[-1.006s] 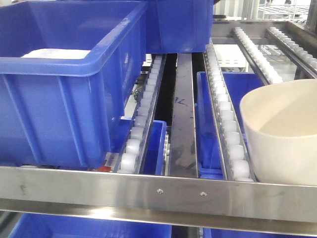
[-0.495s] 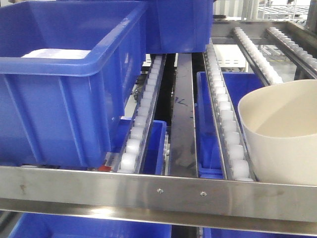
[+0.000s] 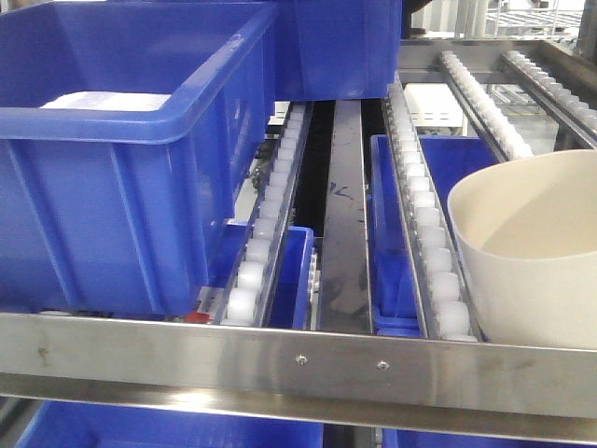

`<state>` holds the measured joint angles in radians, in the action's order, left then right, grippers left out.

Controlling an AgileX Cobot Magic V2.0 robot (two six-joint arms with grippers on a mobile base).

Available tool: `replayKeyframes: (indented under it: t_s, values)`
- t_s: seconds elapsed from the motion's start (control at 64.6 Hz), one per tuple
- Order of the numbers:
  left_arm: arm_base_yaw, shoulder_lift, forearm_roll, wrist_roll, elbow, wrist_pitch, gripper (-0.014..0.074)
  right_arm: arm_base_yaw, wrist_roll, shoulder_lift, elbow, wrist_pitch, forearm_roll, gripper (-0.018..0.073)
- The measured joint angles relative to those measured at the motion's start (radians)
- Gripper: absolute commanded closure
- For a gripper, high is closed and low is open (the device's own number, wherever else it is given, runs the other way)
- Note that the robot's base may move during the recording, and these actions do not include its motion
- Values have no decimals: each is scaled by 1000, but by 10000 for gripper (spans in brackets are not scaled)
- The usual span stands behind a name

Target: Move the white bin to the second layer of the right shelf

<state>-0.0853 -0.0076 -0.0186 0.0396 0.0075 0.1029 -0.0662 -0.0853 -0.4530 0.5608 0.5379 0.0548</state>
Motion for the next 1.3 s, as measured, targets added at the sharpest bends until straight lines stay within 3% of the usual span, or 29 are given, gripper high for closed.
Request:
replayKeyframes:
  t_s: [0.155,0.341,0.774,1.3]
  values:
    - [0,0,0,0,0,0,512,0,0,7,-33,-194,0,508]
    - [0,0,0,0,0,0,512,0,-2,147,-217,-335,0,508]
    - [0,0,0,0,0,0,512,0,-4,461,-577,-390,0,508]
    - [0,0,0,0,0,0,512,0,-4,463,-591,-453,0,508]
